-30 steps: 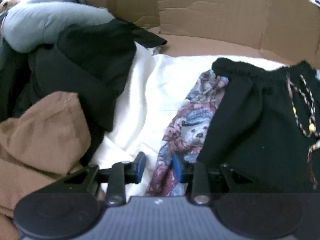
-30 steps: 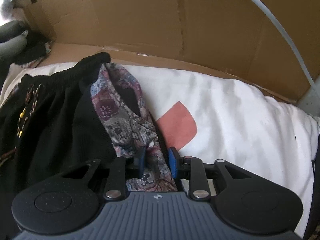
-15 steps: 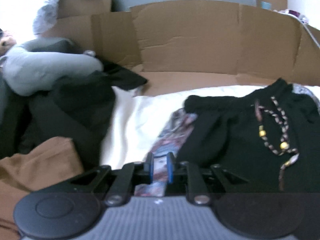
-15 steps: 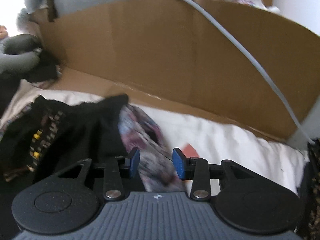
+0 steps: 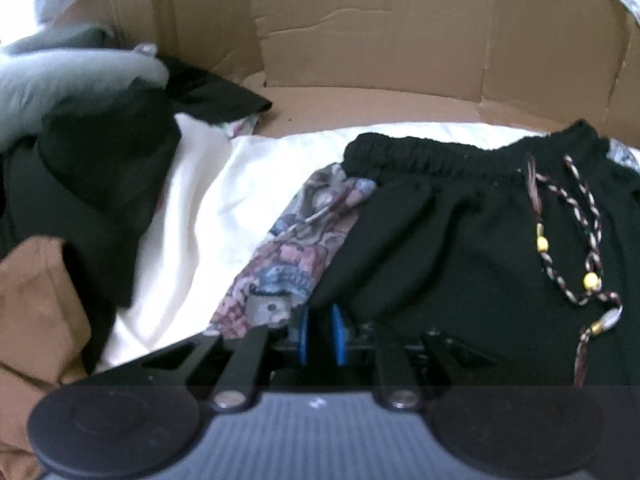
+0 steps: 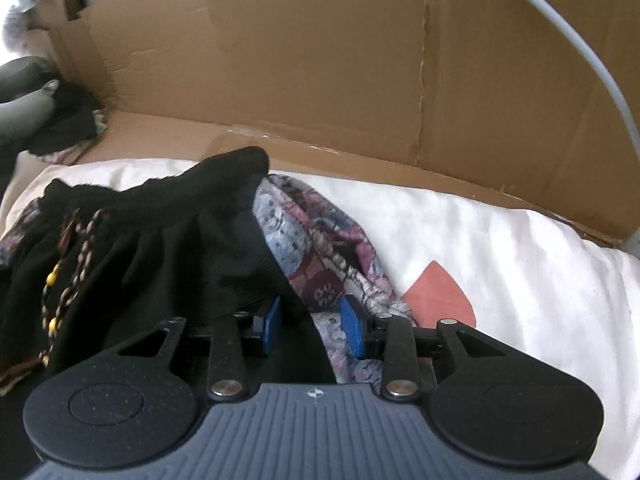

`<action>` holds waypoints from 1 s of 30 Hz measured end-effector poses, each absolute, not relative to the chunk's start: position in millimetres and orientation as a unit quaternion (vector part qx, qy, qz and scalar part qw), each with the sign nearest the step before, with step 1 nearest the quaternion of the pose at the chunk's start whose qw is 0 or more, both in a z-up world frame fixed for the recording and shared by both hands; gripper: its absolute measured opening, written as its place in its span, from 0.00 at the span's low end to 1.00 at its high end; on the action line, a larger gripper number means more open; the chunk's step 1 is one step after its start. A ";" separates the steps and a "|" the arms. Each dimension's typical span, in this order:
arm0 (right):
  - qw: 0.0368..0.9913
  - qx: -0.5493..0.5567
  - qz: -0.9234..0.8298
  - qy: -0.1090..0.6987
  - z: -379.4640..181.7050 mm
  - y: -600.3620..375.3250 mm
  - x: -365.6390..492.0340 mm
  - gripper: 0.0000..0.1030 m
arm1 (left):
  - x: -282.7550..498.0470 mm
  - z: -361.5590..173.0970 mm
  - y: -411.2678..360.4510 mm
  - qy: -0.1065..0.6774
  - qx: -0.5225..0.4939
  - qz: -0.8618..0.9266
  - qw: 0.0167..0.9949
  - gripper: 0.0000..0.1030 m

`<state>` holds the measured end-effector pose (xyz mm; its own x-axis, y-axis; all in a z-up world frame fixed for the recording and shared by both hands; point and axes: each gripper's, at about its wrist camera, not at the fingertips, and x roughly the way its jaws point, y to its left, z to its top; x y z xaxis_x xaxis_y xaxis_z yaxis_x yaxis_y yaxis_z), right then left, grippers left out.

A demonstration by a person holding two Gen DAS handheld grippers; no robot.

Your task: Fold clothes

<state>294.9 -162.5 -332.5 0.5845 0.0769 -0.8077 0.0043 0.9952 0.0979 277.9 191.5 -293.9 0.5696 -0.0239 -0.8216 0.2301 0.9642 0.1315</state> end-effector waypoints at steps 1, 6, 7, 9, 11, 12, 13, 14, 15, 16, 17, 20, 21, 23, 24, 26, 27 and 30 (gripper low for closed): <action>0.891 0.047 0.015 0.451 -328.4 -161.9 296.5 0.38 | 277.1 -290.6 193.4 0.456 0.105 -0.071 0.881 0.15; 0.915 0.043 0.032 0.399 -305.0 -149.2 287.1 0.38 | 268.6 -268.1 202.7 0.431 0.060 -0.078 0.897 0.15; 0.916 0.042 0.041 0.396 -303.7 -146.8 284.2 0.38 | 267.1 -265.5 201.6 0.429 0.054 -0.084 0.898 0.15; 0.915 0.046 0.057 0.397 -305.7 -140.4 280.3 0.38 | 264.5 -262.0 196.6 0.427 0.043 -0.099 0.898 0.15; 0.911 0.040 0.065 0.406 -311.7 -133.3 278.6 0.38 | 261.7 -262.4 185.4 0.427 0.043 -0.118 0.895 0.15; 0.907 0.037 0.068 0.413 -316.6 -129.7 278.9 0.38 | 260.6 -263.3 180.1 0.427 0.044 -0.128 0.894 0.15; 0.902 0.036 0.068 0.424 -322.8 -128.0 278.3 0.38 | 259.7 -265.2 174.2 0.430 0.042 -0.139 0.891 0.16; 0.897 0.035 0.067 0.436 -329.4 -126.7 277.4 0.38 | 258.0 -268.9 168.8 0.435 0.040 -0.149 0.887 0.16; 0.893 0.037 0.064 0.444 -333.3 -127.7 275.2 0.38 | 258.3 -273.9 164.9 0.440 0.041 -0.155 0.883 0.16; 0.891 0.042 0.061 0.448 -336.6 -130.6 269.9 0.38 | 257.0 -279.7 161.7 0.446 0.047 -0.156 0.880 0.16; 0.891 0.047 0.061 0.447 -338.3 -134.5 261.5 0.38 | 253.6 -284.1 160.4 0.448 0.053 -0.156 0.879 0.16; 0.891 0.033 0.073 0.446 -343.1 -138.9 237.7 0.39 | 242.8 -289.7 163.7 0.445 0.063 -0.160 0.879 0.16; 0.892 0.024 0.079 0.444 -343.4 -140.2 229.1 0.39 | 241.1 -288.7 166.2 0.446 0.062 -0.159 0.879 0.16; 0.894 0.015 0.089 0.439 -341.1 -143.8 213.2 0.40 | 237.0 -286.7 171.4 0.452 0.060 -0.152 0.877 0.18; 0.893 0.014 0.093 0.440 -340.2 -144.9 206.3 0.40 | 234.9 -285.7 174.0 0.455 0.058 -0.148 0.876 0.19; 0.890 0.010 0.101 0.444 -338.9 -145.6 193.4 0.42 | 228.4 -285.6 178.2 0.460 0.063 -0.142 0.874 0.25; 0.889 0.003 0.105 0.446 -338.5 -145.1 187.0 0.43 | 224.4 -286.5 180.2 0.462 0.066 -0.139 0.873 0.25; 0.886 -0.014 0.115 0.448 -335.3 -144.0 173.5 0.48 | 212.2 -288.3 183.6 0.464 0.078 -0.136 0.872 0.28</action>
<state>173.5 -144.0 -335.3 0.5714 0.1916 -0.7980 -0.2164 0.9731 0.0787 212.2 183.6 -288.3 0.5332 -0.1650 -0.8298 0.3089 0.9510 0.0094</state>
